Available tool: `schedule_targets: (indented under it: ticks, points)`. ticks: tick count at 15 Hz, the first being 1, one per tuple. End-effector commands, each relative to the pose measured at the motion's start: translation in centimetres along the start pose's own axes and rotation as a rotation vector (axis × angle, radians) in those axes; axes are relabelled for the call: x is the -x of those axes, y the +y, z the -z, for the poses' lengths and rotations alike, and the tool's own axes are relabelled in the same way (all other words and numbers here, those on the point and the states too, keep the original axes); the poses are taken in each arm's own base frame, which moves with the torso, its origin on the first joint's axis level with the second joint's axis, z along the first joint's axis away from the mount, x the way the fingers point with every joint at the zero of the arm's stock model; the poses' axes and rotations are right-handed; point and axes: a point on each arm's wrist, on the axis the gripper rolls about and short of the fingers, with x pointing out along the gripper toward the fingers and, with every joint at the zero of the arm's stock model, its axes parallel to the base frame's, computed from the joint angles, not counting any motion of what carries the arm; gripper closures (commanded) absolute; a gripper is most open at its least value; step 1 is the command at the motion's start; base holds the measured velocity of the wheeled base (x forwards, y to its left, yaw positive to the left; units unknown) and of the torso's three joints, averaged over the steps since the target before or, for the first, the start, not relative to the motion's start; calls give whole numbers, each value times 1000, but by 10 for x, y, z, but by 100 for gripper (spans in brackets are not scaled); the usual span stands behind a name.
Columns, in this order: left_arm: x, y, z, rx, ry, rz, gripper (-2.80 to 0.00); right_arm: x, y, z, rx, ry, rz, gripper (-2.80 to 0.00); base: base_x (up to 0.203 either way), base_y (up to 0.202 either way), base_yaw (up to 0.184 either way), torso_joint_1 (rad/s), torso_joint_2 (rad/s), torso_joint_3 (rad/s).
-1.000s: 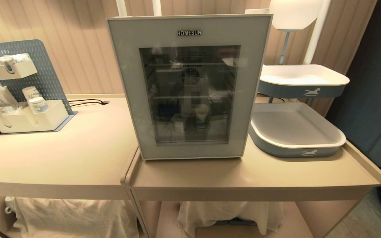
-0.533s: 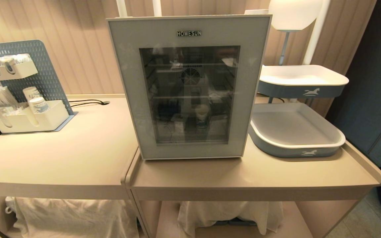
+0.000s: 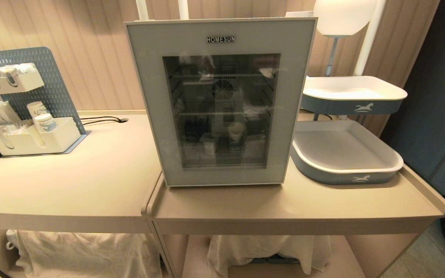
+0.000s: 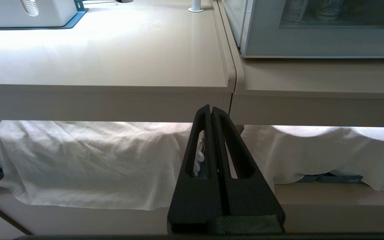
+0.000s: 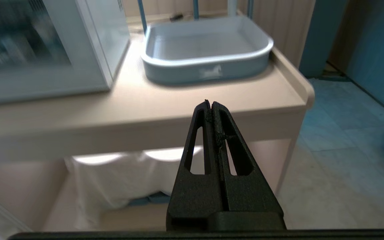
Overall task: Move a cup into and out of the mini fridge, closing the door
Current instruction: Open the freezer door
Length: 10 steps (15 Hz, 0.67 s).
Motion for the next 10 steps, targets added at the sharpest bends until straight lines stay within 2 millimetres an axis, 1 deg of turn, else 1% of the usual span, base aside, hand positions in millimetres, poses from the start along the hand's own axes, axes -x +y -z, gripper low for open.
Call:
schedule_targets:
  ticks: [1,2,4,10]
  points:
    - [0,0,0,2,-2,0,0,-6,1,26,57,67,-32,0,0,0,0,0,0,0]
    - [0,0,0,2,-1,-1,0,-3,2,19,94,72,-74,0,0,0,0,0,0,0]
    - [0,0,0,2,-1,0,0,1,2,17,129,135,-121,0,0,0,0,0,0,0]
    - [0,0,0,2,0,0,0,2,2,17,125,130,-118,0,0,0,0,0,0,0]
